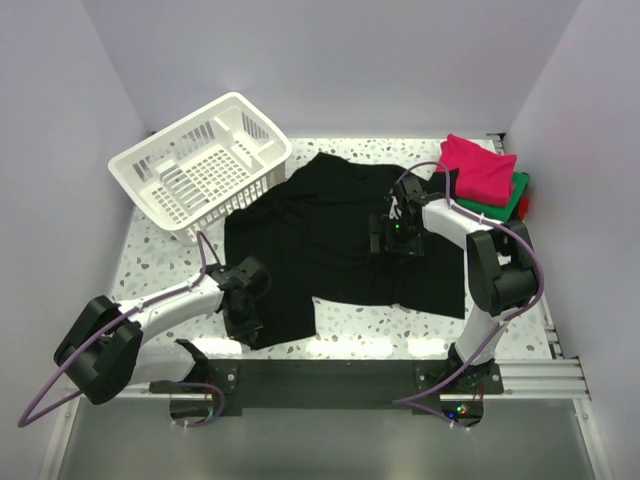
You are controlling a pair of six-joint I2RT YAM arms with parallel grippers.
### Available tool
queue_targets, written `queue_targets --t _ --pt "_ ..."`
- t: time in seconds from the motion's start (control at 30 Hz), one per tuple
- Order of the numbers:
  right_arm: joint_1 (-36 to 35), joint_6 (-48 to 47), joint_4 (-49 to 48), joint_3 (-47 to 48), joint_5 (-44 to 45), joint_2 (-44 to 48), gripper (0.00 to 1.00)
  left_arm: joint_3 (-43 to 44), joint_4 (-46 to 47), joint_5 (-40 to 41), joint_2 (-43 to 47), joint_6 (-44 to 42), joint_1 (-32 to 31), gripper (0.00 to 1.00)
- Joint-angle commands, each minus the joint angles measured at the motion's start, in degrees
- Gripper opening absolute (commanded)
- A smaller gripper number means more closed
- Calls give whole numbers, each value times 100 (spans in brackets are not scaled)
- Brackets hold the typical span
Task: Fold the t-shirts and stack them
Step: Fold the tshirt
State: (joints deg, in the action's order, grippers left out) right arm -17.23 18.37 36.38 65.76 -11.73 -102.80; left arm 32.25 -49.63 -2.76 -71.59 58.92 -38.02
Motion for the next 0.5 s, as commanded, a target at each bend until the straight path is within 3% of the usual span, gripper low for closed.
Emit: queue_targets --t 0.0,0.17,0.47 --pt "-8 -70 9 95 -49 67 97 -79 59 259 83 -3 -48 0" --pt "351 123 237 -158 162 444 97 745 -222 610 295 -47 -56 0" --pt "1915 527 966 -1090 1154 1657 96 1670 -30 778 -12 -556 23 0"
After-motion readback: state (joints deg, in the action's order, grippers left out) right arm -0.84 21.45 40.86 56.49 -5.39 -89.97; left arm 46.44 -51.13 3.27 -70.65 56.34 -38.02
